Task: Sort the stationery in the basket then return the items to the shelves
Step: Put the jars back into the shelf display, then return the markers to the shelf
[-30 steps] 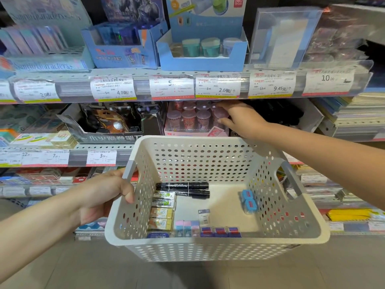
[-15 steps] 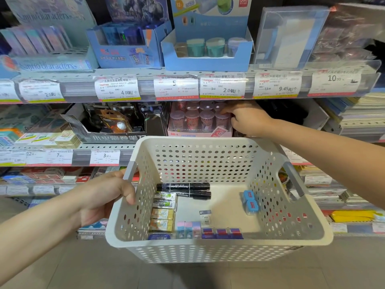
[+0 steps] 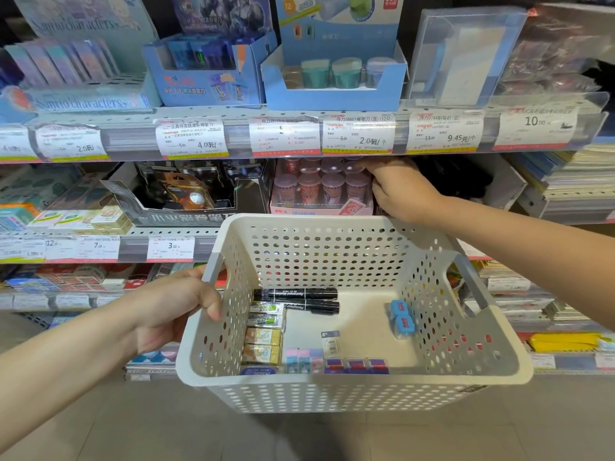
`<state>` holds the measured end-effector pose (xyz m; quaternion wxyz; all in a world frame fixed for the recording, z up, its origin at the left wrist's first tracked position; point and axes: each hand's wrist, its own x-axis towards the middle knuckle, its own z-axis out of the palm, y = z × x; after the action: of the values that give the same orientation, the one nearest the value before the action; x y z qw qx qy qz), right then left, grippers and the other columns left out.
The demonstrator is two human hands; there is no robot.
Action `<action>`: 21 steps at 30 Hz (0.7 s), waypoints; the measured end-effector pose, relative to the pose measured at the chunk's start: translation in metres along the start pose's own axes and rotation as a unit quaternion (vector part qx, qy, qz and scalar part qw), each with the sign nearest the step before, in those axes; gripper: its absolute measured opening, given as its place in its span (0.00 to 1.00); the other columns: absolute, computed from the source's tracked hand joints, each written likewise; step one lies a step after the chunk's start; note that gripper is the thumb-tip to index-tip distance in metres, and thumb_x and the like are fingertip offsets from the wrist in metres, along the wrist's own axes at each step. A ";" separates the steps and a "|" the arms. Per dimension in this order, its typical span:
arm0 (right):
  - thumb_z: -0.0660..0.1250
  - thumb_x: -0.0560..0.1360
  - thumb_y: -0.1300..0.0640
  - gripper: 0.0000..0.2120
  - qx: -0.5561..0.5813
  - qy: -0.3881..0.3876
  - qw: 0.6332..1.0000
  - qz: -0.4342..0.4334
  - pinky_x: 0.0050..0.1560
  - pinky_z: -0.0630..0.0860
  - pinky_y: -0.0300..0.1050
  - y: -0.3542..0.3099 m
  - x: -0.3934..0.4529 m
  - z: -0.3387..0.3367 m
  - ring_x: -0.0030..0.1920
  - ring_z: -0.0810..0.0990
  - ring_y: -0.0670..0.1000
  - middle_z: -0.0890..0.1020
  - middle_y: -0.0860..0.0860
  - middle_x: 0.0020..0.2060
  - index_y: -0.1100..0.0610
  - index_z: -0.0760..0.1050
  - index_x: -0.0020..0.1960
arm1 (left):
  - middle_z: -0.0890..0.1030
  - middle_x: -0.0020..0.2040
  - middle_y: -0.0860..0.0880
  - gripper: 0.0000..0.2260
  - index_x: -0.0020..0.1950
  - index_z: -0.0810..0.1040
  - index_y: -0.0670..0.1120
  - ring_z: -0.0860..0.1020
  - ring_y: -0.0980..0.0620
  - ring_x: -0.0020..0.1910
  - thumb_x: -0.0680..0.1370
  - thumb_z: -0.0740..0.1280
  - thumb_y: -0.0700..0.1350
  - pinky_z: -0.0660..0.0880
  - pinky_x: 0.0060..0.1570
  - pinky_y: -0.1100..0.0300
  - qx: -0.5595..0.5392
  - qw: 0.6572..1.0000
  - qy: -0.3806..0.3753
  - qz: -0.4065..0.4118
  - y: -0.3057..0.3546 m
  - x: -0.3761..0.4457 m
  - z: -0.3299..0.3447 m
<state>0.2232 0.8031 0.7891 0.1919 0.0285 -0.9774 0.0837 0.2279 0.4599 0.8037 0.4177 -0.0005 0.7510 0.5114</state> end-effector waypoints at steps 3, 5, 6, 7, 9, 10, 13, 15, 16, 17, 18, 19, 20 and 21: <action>0.56 0.75 0.60 0.15 0.077 0.076 0.994 -0.023 0.52 0.73 0.50 -0.020 -0.016 -0.006 0.52 0.77 0.56 0.79 0.56 0.52 0.61 0.75 0.58 | 0.77 0.45 0.35 0.31 0.57 0.78 0.46 0.77 0.38 0.40 0.55 0.62 0.33 0.78 0.34 0.53 0.006 1.000 0.000 0.003 0.000 0.000 0.001; 0.57 0.73 0.60 0.11 0.124 0.073 0.985 -0.092 0.43 0.74 0.48 -0.043 -0.033 -0.011 0.43 0.77 0.53 0.78 0.53 0.44 0.60 0.76 0.50 | 0.78 0.44 0.35 0.30 0.57 0.78 0.44 0.77 0.38 0.41 0.55 0.62 0.32 0.77 0.34 0.53 0.007 1.000 -0.004 0.005 0.000 0.000 0.002; 0.58 0.72 0.59 0.10 0.119 0.050 0.983 -0.134 0.39 0.73 0.46 -0.054 -0.041 -0.011 0.40 0.77 0.54 0.78 0.52 0.41 0.59 0.76 0.47 | 0.78 0.44 0.35 0.30 0.56 0.78 0.43 0.77 0.38 0.41 0.55 0.62 0.32 0.77 0.35 0.53 0.009 1.000 -0.005 0.005 0.000 0.000 0.003; 0.58 0.71 0.59 0.08 0.096 0.007 0.981 -0.170 0.36 0.72 0.44 -0.064 -0.048 -0.009 0.38 0.78 0.54 0.79 0.52 0.40 0.57 0.76 0.45 | 0.78 0.44 0.35 0.29 0.56 0.78 0.43 0.77 0.38 0.41 0.55 0.62 0.32 0.77 0.36 0.53 0.012 1.000 -0.007 0.005 -0.001 0.000 0.004; 0.59 0.72 0.58 0.08 0.036 -0.130 0.971 -0.198 0.37 0.71 0.42 -0.083 -0.057 0.000 0.40 0.79 0.54 0.80 0.50 0.43 0.56 0.76 0.48 | 0.79 0.45 0.36 0.28 0.55 0.78 0.44 0.78 0.38 0.43 0.55 0.62 0.32 0.77 0.39 0.52 0.014 1.000 -0.010 0.006 -0.001 0.001 0.005; 0.59 0.74 0.57 0.10 0.005 -0.195 0.961 -0.198 0.39 0.72 0.43 -0.090 -0.058 0.007 0.44 0.79 0.54 0.80 0.51 0.46 0.56 0.75 0.52 | 0.79 0.44 0.36 0.28 0.54 0.79 0.44 0.77 0.38 0.44 0.55 0.62 0.32 0.78 0.40 0.51 0.016 1.000 -0.010 0.006 -0.002 0.002 0.006; 0.59 0.76 0.55 0.13 -0.094 -0.343 0.918 -0.178 0.38 0.73 0.45 -0.104 -0.061 0.034 0.48 0.78 0.55 0.77 0.53 0.51 0.57 0.71 0.59 | 0.78 0.43 0.36 0.28 0.54 0.78 0.43 0.77 0.38 0.44 0.55 0.62 0.32 0.78 0.47 0.46 0.022 1.000 -0.005 0.003 -0.003 0.002 0.009; 0.60 0.76 0.57 0.13 -0.143 -0.374 0.900 -0.171 0.32 0.69 0.43 -0.108 -0.064 0.053 0.45 0.78 0.54 0.77 0.54 0.50 0.59 0.70 0.59 | 0.78 0.43 0.37 0.27 0.53 0.78 0.44 0.76 0.38 0.44 0.55 0.62 0.33 0.75 0.53 0.42 0.028 1.000 -0.001 0.001 -0.004 0.001 0.012; 0.60 0.76 0.58 0.13 -0.163 -0.379 0.895 -0.169 0.29 0.67 0.41 -0.109 -0.065 0.062 0.43 0.77 0.53 0.78 0.53 0.50 0.59 0.71 0.59 | 0.78 0.42 0.37 0.26 0.52 0.78 0.44 0.76 0.38 0.43 0.55 0.62 0.33 0.74 0.53 0.42 0.030 1.000 0.003 0.000 -0.005 0.000 0.013; 0.60 0.76 0.59 0.12 -0.182 -0.383 0.890 -0.167 0.27 0.65 0.40 -0.110 -0.067 0.070 0.42 0.76 0.53 0.78 0.53 0.51 0.59 0.71 0.59 | 0.78 0.41 0.37 0.25 0.51 0.78 0.45 0.77 0.38 0.42 0.55 0.62 0.33 0.75 0.52 0.43 0.032 0.999 0.006 0.000 -0.005 0.000 0.014; 0.60 0.76 0.60 0.12 -0.201 -0.384 0.885 -0.168 0.27 0.64 0.40 -0.111 -0.067 0.077 0.41 0.76 0.52 0.78 0.52 0.51 0.59 0.72 0.59 | 0.78 0.41 0.37 0.25 0.50 0.78 0.45 0.77 0.39 0.41 0.54 0.62 0.33 0.76 0.50 0.45 0.033 0.999 0.008 0.000 -0.005 0.000 0.014; 0.60 0.76 0.61 0.12 -0.220 -0.381 0.881 -0.172 0.27 0.65 0.40 -0.111 -0.068 0.082 0.42 0.76 0.51 0.78 0.52 0.50 0.59 0.72 0.59 | 0.78 0.40 0.37 0.25 0.50 0.78 0.45 0.77 0.39 0.41 0.54 0.62 0.33 0.76 0.48 0.47 0.032 0.999 0.008 -0.001 -0.006 0.000 0.014; 0.61 0.76 0.61 0.12 -0.235 -0.375 0.879 -0.177 0.27 0.65 0.40 -0.112 -0.068 0.087 0.43 0.78 0.51 0.78 0.52 0.50 0.59 0.72 0.59 | 0.78 0.40 0.38 0.26 0.51 0.78 0.45 0.77 0.40 0.40 0.54 0.62 0.33 0.75 0.47 0.48 0.031 0.999 0.007 -0.002 -0.006 0.000 0.014; 0.61 0.76 0.62 0.13 -0.246 -0.368 0.878 -0.184 0.26 0.64 0.40 -0.113 -0.068 0.090 0.44 0.78 0.51 0.78 0.52 0.50 0.60 0.71 0.60 | 0.78 0.40 0.38 0.26 0.51 0.78 0.45 0.77 0.40 0.40 0.54 0.62 0.33 0.75 0.47 0.48 0.028 1.000 0.007 -0.003 -0.006 0.000 0.014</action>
<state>0.2627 0.6783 0.6987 -0.1691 0.1882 -0.9437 -0.2130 0.2391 0.4678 0.7973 0.4137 0.0056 0.7681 0.4887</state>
